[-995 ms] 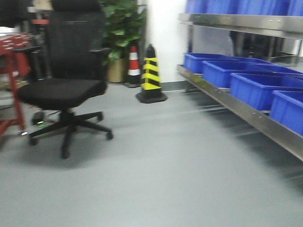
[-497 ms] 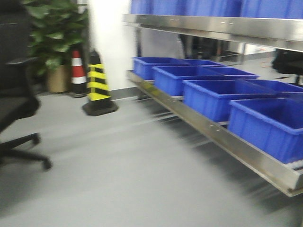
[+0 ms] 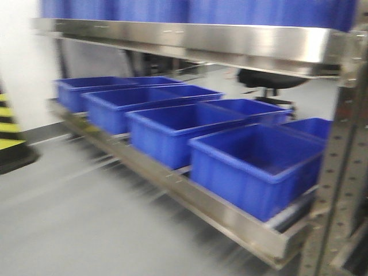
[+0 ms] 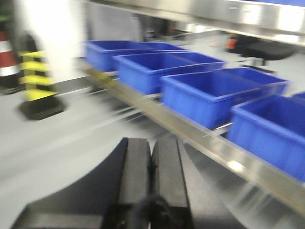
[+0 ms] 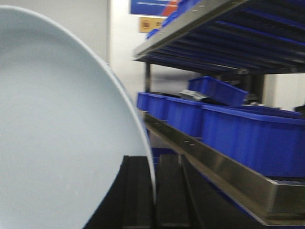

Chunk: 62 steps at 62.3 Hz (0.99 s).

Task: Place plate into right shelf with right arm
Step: 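Drive the base past the red table to the steel shelf of blue bins, then reach the right gripper into the shelf and lower the plate into a blue bin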

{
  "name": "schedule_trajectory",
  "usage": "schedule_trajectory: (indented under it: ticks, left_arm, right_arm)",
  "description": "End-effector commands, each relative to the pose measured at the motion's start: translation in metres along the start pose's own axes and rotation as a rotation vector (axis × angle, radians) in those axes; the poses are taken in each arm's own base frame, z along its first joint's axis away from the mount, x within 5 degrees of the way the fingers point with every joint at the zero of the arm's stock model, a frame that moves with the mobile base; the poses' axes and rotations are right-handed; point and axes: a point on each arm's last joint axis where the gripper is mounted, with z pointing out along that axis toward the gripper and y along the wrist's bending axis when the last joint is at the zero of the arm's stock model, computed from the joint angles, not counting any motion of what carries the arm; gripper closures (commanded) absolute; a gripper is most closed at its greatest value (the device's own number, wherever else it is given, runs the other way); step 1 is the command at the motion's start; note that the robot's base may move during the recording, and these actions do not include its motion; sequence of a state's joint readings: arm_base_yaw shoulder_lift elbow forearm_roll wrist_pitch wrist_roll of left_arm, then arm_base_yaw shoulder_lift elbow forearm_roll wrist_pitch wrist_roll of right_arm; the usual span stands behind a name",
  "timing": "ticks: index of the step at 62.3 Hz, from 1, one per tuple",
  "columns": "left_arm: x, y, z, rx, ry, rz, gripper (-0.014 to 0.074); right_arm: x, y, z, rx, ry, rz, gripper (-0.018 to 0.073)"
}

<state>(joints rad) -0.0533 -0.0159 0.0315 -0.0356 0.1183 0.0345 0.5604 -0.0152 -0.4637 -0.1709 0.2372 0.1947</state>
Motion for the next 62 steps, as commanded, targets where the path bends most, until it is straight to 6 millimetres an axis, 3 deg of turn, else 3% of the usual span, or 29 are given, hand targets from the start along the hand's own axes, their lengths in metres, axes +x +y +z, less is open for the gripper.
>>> schedule_trajectory:
  ticks: [1,62]
  left_arm:
    - [-0.0049,0.0003,-0.0003,-0.004,-0.084,-0.009,0.0643]
    - [-0.0049,0.0003,-0.0003,-0.004,-0.084,-0.009,0.0643]
  right_arm:
    - [-0.0162,0.0016,-0.0027,-0.014,-0.115,-0.018,0.0504]
    - [-0.0162,0.0016,-0.0027,-0.014,-0.115,-0.018,0.0504]
